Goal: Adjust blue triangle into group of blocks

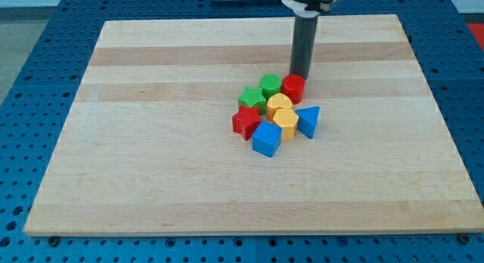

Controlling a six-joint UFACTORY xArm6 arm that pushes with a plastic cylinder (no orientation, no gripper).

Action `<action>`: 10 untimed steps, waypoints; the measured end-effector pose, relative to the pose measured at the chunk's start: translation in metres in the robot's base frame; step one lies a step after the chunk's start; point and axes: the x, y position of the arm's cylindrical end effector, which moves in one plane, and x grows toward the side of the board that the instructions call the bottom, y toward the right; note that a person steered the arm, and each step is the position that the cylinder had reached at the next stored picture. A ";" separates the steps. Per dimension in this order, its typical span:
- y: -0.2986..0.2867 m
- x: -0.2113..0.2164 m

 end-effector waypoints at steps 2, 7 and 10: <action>0.065 0.027; 0.025 0.146; 0.015 0.143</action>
